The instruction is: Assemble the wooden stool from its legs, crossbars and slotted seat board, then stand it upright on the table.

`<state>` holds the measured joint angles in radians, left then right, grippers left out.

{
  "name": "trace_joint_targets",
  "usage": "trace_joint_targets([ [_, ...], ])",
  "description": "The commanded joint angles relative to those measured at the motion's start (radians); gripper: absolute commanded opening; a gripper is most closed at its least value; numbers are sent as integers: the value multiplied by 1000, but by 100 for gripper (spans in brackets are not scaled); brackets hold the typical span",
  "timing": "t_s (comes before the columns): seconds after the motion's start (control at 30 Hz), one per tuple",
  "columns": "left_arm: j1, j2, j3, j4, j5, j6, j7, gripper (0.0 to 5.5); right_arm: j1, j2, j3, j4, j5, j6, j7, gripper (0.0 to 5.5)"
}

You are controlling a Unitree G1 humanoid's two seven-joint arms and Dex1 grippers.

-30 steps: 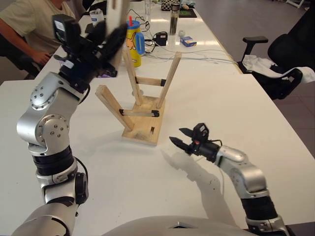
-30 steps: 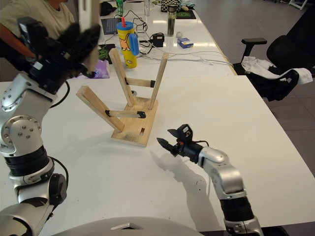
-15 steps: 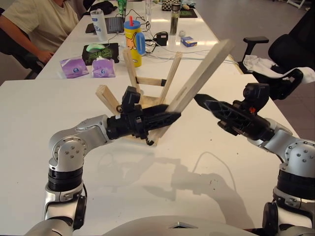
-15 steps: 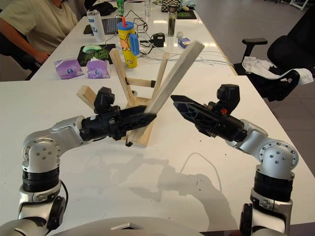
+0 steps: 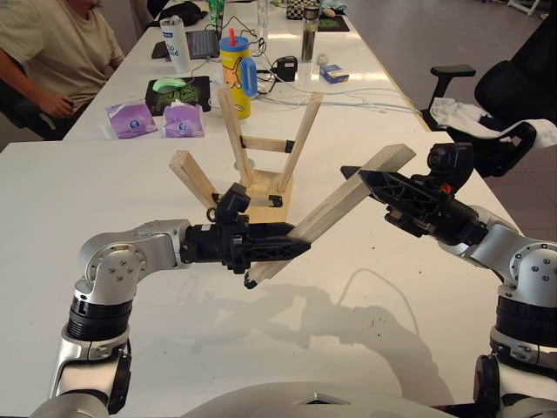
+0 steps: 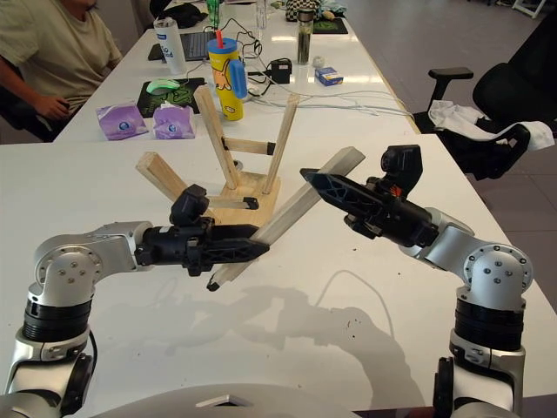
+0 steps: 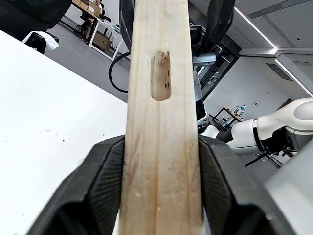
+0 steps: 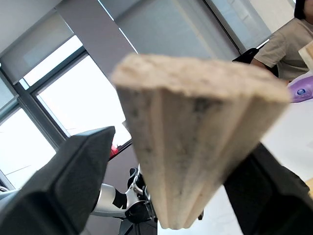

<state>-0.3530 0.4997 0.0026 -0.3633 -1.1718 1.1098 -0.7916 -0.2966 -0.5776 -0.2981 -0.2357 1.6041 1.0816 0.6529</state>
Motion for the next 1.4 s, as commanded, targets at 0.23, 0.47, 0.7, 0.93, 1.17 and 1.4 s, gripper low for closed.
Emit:
trace_joint_targets([
  [0.23,-6,44,-22,-35,25,-8,-19,204,8,-34,23,-2,-86,-13,54,204],
  [0.47,17,17,8,2,33,-33,34,309,0,-42,45,24,-236,-76,124,204],
  [0.7,154,100,-69,11,277,-169,25,341,-95,-93,102,162,-562,-271,251,204],
  [0.93,153,88,-290,192,713,-484,48,341,-222,-28,181,325,-748,-415,345,204],
  [1.17,127,69,-372,335,902,-595,32,341,-281,55,253,434,-867,-510,418,204],
  [1.4,122,76,-407,375,952,-596,-29,341,-302,77,293,484,-967,-576,466,204],
])
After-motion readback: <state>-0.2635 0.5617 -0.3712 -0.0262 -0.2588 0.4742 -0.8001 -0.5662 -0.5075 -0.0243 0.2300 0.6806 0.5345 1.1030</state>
